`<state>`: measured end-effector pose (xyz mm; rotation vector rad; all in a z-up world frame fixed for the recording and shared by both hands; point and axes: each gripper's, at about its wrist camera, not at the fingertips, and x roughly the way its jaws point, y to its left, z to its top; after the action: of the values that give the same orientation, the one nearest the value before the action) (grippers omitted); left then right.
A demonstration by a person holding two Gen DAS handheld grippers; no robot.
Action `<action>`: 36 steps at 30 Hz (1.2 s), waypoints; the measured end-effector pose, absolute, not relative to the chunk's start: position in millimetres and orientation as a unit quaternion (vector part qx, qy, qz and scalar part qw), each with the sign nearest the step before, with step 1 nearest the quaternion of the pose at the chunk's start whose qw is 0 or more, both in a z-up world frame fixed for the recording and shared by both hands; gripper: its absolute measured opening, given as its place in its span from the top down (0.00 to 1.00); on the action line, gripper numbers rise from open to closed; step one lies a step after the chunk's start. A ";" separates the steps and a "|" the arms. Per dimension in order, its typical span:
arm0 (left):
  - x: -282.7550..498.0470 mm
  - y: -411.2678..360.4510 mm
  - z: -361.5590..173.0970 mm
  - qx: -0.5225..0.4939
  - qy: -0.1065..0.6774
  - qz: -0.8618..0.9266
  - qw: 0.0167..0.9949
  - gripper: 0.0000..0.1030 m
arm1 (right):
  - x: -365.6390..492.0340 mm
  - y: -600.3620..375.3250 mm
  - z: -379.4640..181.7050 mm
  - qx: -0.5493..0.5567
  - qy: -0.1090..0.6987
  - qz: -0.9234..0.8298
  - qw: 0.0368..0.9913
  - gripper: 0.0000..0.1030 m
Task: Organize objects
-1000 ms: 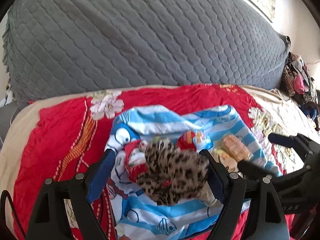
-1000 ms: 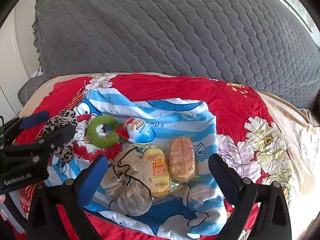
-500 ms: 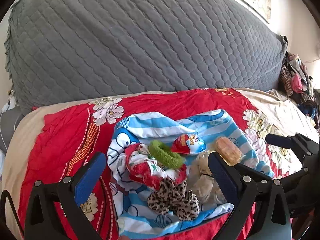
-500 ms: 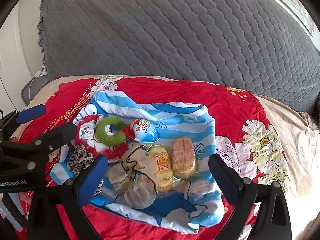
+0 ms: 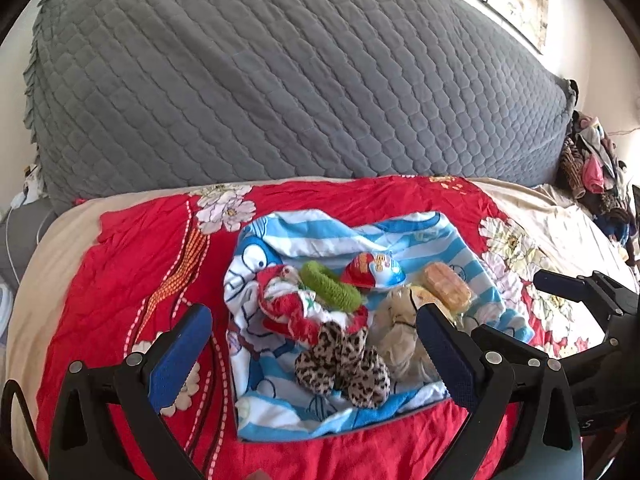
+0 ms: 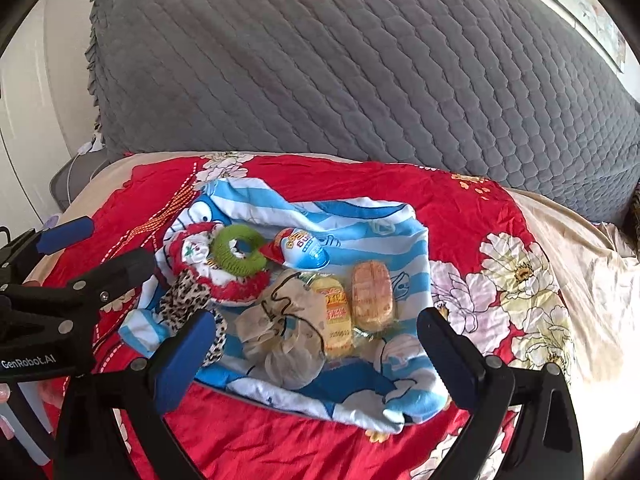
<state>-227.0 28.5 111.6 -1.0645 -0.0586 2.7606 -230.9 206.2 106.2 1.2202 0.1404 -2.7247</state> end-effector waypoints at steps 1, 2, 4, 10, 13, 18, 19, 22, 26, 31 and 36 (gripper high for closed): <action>-224.0 27.8 110.9 -0.358 -0.020 0.929 0.091 0.01 | -228.2 205.4 105.2 0.409 0.045 -0.908 0.078 0.01; -220.5 26.7 109.8 -0.359 -0.021 0.929 0.089 0.01 | -225.9 204.3 104.4 0.410 0.045 -0.908 0.078 0.01; -213.1 24.2 107.7 -0.359 -0.023 0.929 0.087 0.01 | -220.3 201.8 103.1 0.409 0.049 -0.908 0.076 0.01; -198.8 16.7 106.9 -0.361 -0.024 0.929 0.082 0.01 | -205.1 200.7 102.6 0.406 0.049 -0.910 0.073 0.01; -192.8 14.8 108.4 -0.362 -0.020 0.929 0.081 0.01 | -199.5 203.3 103.9 0.408 0.040 -0.909 0.072 0.01; -181.7 10.1 111.1 -0.361 -0.021 0.929 0.079 0.01 | -187.5 203.8 111.9 0.400 0.037 -0.913 0.072 0.01; -179.3 9.2 111.6 -0.362 -0.022 0.929 0.079 0.01 | -184.0 203.2 114.2 0.399 0.037 -0.913 0.075 0.01; -168.5 7.1 111.9 -0.362 -0.022 0.929 0.076 0.01 | -175.4 202.6 119.1 0.394 0.035 -0.915 0.076 0.01; -153.4 5.5 108.4 -0.363 -0.019 0.928 0.079 0.01 | -160.5 201.6 124.0 0.387 0.032 -0.918 0.079 0.01; -135.4 1.9 100.5 -0.371 -0.019 0.925 0.082 0.01 | -143.0 196.8 122.8 0.387 0.034 -0.918 0.084 0.01; -116.0 -2.6 93.6 -0.376 -0.023 0.923 0.082 0.01 | -125.4 193.8 121.2 0.386 0.031 -0.918 0.084 0.01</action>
<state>-116.0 -2.6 93.6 -1.1233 -0.0687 2.7567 -125.4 193.8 121.2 1.1526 0.0929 -2.7399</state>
